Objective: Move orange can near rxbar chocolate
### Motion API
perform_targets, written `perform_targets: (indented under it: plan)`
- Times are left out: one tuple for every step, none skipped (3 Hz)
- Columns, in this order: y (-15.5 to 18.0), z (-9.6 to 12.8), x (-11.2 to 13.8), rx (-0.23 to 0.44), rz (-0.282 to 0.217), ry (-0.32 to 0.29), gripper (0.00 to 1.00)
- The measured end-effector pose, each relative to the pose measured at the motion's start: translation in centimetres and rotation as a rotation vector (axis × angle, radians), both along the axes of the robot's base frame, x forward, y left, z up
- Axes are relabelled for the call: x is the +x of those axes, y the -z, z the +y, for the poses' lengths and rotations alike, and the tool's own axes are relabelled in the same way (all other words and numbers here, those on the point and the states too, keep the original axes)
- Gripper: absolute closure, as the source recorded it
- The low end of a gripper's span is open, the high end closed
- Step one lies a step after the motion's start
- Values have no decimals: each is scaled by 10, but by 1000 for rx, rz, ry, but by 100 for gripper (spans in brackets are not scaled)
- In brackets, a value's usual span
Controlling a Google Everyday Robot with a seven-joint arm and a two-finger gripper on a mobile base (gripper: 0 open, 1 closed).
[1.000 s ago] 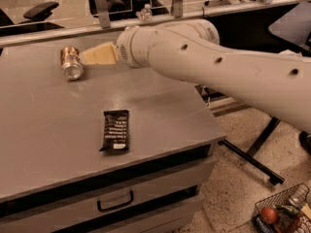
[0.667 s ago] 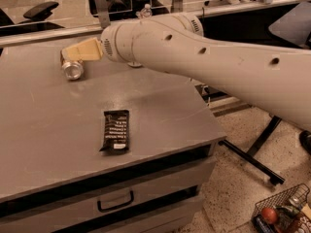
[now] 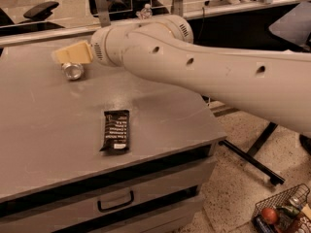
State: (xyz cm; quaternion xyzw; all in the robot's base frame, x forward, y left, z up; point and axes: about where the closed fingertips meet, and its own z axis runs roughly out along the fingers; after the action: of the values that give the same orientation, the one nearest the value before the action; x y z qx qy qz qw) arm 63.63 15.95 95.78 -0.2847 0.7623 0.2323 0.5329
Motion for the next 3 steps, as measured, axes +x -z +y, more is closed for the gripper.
perform_targets:
  plan:
    - [-6, 9, 3, 41, -47, -6, 0]
    - [-14, 14, 10, 71, -66, -4, 0]
    - [-18, 31, 13, 80, -68, -21, 0]
